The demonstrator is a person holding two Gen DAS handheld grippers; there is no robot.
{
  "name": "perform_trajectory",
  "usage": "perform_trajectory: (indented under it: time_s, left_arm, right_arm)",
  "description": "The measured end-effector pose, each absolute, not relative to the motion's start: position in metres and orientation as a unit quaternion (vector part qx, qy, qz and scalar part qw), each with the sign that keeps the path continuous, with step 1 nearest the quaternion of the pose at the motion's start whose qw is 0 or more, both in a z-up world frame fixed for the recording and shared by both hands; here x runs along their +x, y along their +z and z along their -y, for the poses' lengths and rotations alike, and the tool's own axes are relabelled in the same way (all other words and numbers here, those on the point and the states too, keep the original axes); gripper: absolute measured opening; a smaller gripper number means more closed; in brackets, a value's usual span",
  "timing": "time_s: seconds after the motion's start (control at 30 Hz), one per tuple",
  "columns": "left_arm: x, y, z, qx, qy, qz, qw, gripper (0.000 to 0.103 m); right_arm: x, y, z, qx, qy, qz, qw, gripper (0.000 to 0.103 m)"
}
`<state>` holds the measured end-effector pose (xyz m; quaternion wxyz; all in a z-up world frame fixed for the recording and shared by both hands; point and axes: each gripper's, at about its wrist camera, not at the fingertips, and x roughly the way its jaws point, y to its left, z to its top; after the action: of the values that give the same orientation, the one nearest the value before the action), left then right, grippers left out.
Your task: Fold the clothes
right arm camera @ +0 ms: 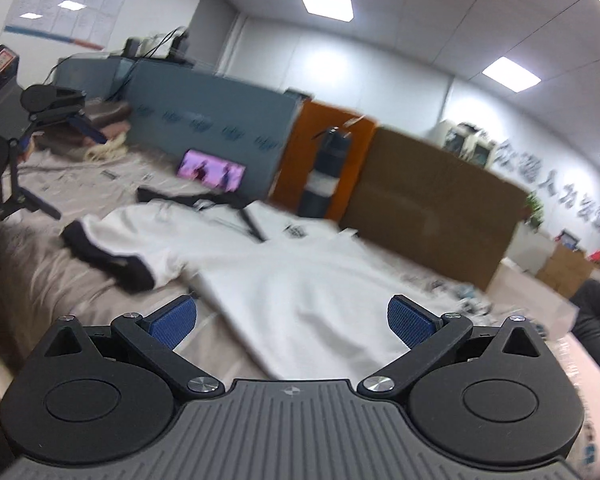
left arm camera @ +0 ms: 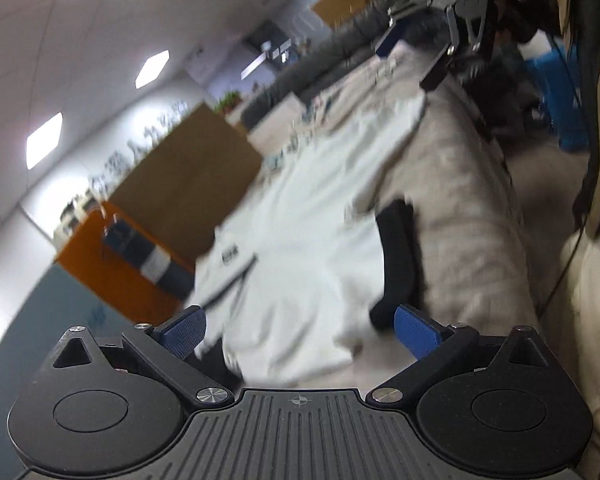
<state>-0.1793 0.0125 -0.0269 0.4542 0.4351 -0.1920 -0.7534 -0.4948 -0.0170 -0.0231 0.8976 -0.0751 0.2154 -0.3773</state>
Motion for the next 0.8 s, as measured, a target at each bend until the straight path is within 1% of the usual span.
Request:
perform_trajectory:
  time_s: [0.1,0.2,0.37,0.43,0.47,0.53,0.57,0.6,0.63,0.67,0.73,0.8]
  left_arm:
    - [-0.177,-0.039,-0.014,0.468,-0.732,0.203,0.451,0.102]
    - [-0.179,-0.04,-0.012,0.459,-0.736,0.213,0.449,0.102]
    - [-0.191,-0.039,0.003,0.44,-0.761,0.239,0.413,0.102]
    - [-0.195,-0.038,0.009,0.434,-0.771,0.245,0.397,0.1]
    - [-0.196,-0.037,0.012,0.431,-0.777,0.246,0.387,0.097]
    - [-0.197,-0.036,0.016,0.424,-0.794,0.24,0.365,0.088]
    - [-0.197,-0.035,0.019,0.42,-0.804,0.231,0.351,0.074]
    - [-0.196,-0.034,0.024,0.416,-0.816,0.211,0.341,0.039]
    - [-0.195,-0.034,0.03,0.411,-0.828,0.187,0.332,0.02]
    - [-0.192,-0.033,0.036,0.403,-0.833,0.169,0.339,0.008]
    - [-0.184,-0.03,0.048,0.374,-0.844,0.129,0.363,0.008]
    - [-0.17,-0.02,0.057,0.323,-0.856,0.084,0.396,0.007]
  right_arm:
    - [-0.481,-0.035,0.029,-0.061,-0.357,-0.235,0.902,0.103]
    - [-0.477,-0.039,0.035,-0.05,-0.353,-0.239,0.903,0.103]
    - [-0.471,-0.044,0.044,-0.033,-0.349,-0.243,0.904,0.103]
    - [-0.469,-0.046,0.047,-0.027,-0.347,-0.247,0.904,0.103]
    - [-0.467,-0.047,0.049,-0.024,-0.346,-0.251,0.904,0.103]
    - [-0.464,-0.049,0.053,-0.024,-0.343,-0.266,0.9,0.103]
    - [-0.462,-0.05,0.054,-0.024,-0.342,-0.274,0.898,0.103]
    - [-0.461,-0.05,0.056,-0.023,-0.339,-0.281,0.898,0.103]
    - [-0.46,-0.05,0.059,-0.02,-0.335,-0.284,0.898,0.103]
    - [-0.46,-0.05,0.061,-0.016,-0.329,-0.287,0.9,0.103]
    - [-0.458,-0.05,0.067,-0.007,-0.313,-0.288,0.905,0.103]
    - [-0.457,-0.051,0.075,0.011,-0.298,-0.29,0.909,0.102]
